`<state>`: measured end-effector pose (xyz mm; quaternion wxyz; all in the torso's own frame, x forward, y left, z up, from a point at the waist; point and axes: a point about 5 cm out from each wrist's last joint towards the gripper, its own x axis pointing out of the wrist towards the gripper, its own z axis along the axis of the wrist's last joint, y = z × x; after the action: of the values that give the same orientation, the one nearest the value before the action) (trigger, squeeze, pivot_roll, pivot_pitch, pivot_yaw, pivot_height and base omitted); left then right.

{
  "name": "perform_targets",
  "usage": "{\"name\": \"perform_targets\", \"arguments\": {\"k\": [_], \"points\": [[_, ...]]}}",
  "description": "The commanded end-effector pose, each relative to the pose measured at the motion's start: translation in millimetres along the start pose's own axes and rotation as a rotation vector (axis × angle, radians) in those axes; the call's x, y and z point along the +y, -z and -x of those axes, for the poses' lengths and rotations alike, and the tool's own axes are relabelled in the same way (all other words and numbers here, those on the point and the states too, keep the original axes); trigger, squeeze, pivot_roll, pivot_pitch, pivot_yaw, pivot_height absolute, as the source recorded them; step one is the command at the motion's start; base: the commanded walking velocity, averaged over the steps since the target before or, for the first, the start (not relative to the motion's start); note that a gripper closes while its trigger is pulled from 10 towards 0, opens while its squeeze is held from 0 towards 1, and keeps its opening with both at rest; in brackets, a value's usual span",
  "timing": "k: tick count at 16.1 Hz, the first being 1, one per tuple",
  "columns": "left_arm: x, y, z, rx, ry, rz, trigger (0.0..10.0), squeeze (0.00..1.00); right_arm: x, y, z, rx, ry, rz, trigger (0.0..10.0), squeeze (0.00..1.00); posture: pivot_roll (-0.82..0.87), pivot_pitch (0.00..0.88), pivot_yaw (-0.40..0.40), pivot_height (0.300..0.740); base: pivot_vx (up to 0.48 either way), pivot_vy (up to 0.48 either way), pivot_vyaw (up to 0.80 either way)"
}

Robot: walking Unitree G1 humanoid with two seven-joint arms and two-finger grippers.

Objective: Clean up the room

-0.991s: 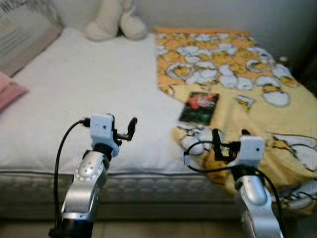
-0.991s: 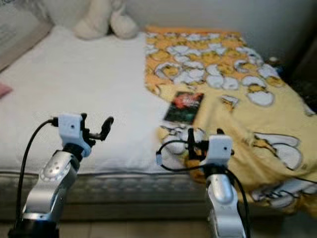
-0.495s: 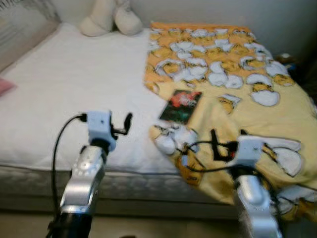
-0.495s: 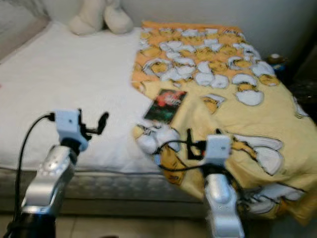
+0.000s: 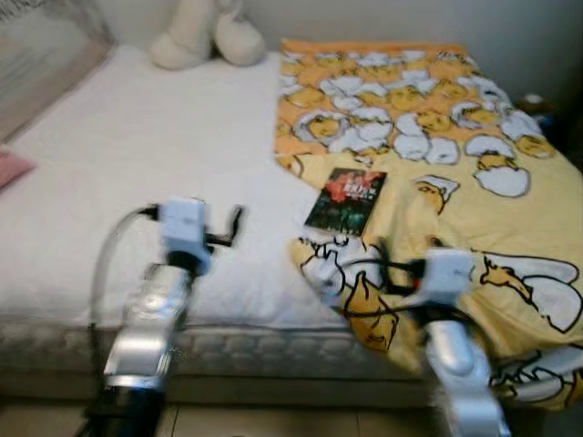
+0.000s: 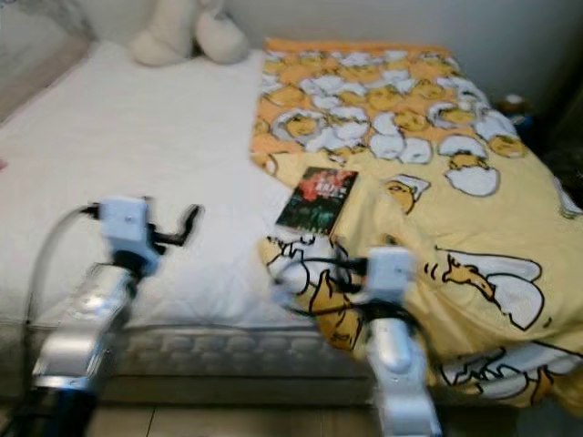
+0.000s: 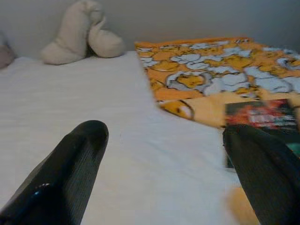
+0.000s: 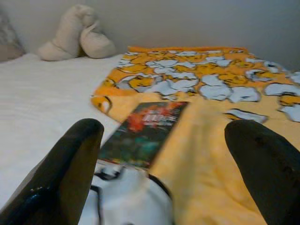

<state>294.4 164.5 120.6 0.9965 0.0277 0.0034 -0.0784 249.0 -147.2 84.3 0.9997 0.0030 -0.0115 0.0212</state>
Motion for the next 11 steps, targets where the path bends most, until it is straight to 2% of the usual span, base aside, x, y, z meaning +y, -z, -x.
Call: {"name": "perform_targets", "arguments": {"k": [1,5,11], "points": [[-13.4,-4.6,-3.3,-0.017,0.056,-0.002,10.0,0.00,-10.7,0.3,1.2,0.006,0.030,0.030,10.0,0.00,-0.03,0.000,0.026,0.740,0.454,0.000,0.00],[-19.8,-8.2,-4.9,-0.030,0.093,-0.017,10.0,0.00,-16.1,2.9,2.6,0.019,0.072,0.023,10.0,0.00,-0.04,0.000,0.031,0.740,0.480,0.000,-0.61],[-20.0,-11.2,-12.8,-0.018,0.104,-0.035,10.0,0.00,-14.4,0.7,1.6,0.001,0.072,0.031,10.0,0.00,-0.04,0.000,0.039,0.740,0.000,0.000,0.00]]}}
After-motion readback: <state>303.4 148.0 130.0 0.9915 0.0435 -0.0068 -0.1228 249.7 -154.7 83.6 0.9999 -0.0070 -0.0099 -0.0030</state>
